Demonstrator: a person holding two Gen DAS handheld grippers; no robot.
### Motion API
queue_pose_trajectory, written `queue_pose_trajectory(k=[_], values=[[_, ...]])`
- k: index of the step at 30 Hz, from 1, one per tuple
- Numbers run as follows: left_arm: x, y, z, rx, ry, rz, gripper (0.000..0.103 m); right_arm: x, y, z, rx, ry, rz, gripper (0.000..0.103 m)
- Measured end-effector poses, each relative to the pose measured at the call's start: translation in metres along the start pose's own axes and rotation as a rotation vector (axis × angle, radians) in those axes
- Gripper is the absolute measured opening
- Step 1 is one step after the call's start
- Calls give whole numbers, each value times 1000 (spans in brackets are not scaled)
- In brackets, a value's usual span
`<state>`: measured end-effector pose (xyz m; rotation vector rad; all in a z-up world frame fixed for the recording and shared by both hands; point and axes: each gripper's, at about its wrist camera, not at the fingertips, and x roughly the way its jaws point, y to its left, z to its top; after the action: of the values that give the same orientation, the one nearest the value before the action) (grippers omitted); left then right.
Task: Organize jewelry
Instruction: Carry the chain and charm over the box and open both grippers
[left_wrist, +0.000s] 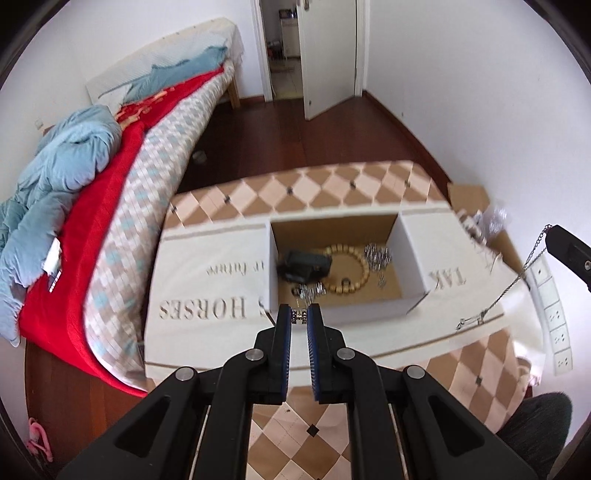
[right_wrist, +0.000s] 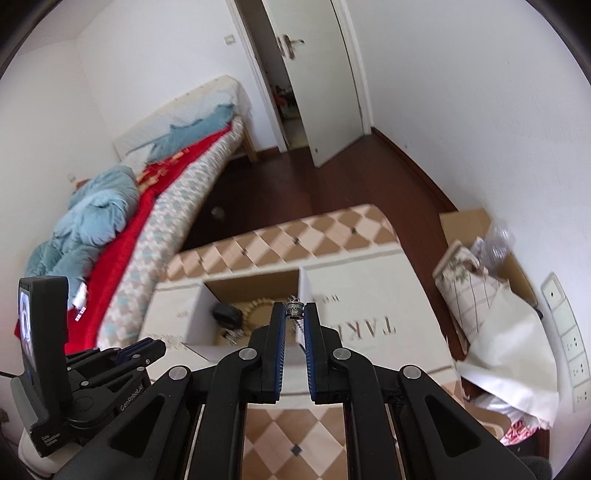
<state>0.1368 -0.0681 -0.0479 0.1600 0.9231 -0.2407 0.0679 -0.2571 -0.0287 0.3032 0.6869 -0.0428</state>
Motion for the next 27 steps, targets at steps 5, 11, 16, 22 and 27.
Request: queue_pose_trajectory(k=[5,11,16,22,27], values=[[-19,14,21,-26,-31,-16,6,-20,20,33,-22,-51,43,10],[-13,30,46,-51,-24,-22,6,-8,47,72,-85,-52,78,10],[23,39,58,-54,39,-30,6,31,57,82,-109,22,84,10],[74,43,54,-58,142,-37,6,95,58,71,-118,161,89,10],[102,43,46,-62,198,-46,6,133,55,58,-110,252,94,10]])
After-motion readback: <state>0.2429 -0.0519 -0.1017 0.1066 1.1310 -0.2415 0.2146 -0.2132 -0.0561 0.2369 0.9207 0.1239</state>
